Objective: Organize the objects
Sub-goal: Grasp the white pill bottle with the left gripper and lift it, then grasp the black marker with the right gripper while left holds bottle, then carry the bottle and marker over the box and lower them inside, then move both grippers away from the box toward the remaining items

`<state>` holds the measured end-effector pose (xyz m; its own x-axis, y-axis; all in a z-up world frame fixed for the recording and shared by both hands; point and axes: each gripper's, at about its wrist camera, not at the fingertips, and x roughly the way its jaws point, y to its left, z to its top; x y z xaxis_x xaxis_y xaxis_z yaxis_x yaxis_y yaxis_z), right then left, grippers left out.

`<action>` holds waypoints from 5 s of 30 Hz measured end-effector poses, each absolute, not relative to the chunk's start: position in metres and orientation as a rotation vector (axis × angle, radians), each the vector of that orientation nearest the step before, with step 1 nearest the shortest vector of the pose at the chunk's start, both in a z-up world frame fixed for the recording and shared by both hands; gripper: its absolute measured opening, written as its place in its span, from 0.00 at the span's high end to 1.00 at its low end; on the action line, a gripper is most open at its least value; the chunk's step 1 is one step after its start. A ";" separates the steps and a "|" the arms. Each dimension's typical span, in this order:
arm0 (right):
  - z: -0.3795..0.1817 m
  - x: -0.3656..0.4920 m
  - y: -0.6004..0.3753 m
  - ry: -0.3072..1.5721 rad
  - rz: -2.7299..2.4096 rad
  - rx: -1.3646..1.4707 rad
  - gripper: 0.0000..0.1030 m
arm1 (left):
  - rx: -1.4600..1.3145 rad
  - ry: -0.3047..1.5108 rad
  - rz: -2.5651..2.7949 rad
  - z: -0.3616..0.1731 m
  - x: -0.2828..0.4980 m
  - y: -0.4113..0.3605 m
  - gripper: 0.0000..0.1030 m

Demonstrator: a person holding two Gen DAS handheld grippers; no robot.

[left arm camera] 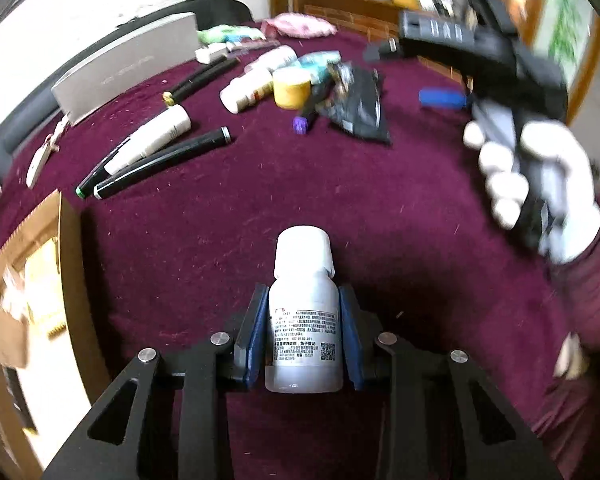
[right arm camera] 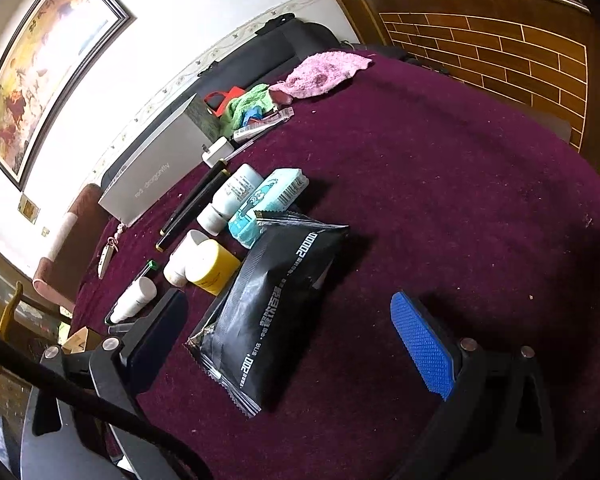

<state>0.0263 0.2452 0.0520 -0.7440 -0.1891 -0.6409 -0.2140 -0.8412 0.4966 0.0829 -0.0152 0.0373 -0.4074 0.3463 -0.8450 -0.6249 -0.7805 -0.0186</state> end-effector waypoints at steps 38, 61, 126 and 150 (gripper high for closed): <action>0.042 -0.083 -0.032 -0.553 2.985 -1.858 0.87 | -1.030 -0.349 2.541 0.072 0.108 -0.205 0.72; 0.087 -0.016 -0.065 0.353 3.181 -2.191 0.87 | -1.185 -0.380 2.671 0.060 0.083 -0.273 0.72; 0.120 0.049 -0.086 -0.051 3.317 -1.355 0.45 | -0.861 -0.382 2.894 0.140 0.130 -0.255 0.48; 0.143 0.095 -0.019 -0.278 3.233 -0.823 0.27 | -0.900 -0.240 2.827 0.148 0.140 -0.172 0.46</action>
<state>0.0950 -0.0190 0.1427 -0.8594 -0.1572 -0.4866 0.2380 -0.9652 -0.1086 0.1403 -0.1718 0.1483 -0.8050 0.2046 -0.5569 -0.1076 -0.9734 -0.2021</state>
